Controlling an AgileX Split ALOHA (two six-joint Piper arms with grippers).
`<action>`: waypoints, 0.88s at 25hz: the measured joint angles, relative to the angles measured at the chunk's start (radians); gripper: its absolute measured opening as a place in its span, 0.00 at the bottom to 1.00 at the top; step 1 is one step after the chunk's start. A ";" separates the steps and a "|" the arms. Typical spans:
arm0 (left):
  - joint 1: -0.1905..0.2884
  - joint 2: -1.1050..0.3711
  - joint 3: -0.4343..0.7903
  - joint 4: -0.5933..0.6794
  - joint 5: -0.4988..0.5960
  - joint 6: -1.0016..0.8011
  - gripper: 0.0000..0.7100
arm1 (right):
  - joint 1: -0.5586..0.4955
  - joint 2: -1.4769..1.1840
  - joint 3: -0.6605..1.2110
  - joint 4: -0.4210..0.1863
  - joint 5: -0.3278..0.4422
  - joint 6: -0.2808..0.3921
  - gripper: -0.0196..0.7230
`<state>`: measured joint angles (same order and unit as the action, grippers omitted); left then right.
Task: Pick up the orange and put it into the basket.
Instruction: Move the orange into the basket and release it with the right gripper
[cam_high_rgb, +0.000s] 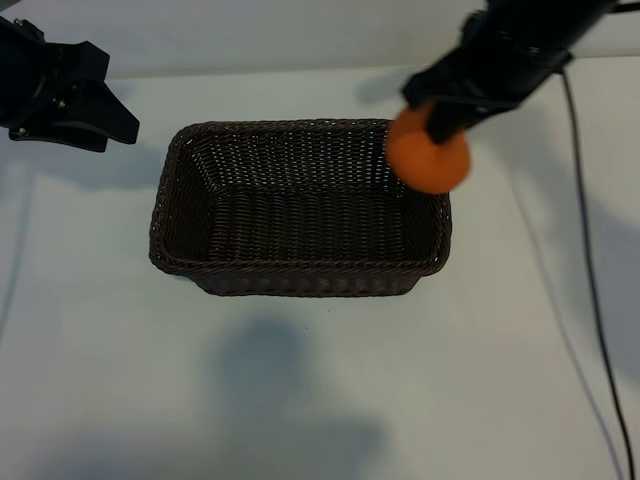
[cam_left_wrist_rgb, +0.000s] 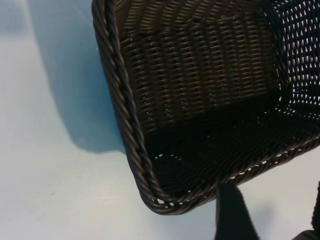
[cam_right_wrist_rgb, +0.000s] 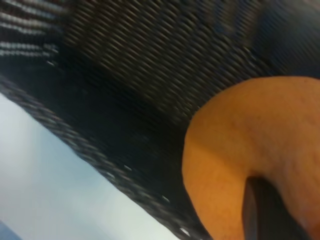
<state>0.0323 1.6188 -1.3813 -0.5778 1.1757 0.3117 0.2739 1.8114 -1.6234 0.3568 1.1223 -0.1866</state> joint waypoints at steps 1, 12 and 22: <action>0.000 0.000 0.000 -0.001 0.000 0.000 0.61 | 0.023 0.000 -0.011 0.000 -0.014 0.009 0.14; 0.000 0.000 0.000 -0.018 0.000 0.000 0.61 | 0.195 0.089 -0.082 0.006 -0.067 0.047 0.14; 0.000 0.000 0.000 -0.021 0.000 -0.001 0.60 | 0.206 0.119 -0.100 0.006 -0.061 -0.070 0.14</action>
<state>0.0323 1.6188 -1.3813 -0.5989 1.1757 0.3107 0.4799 1.9303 -1.7236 0.3632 1.0617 -0.2566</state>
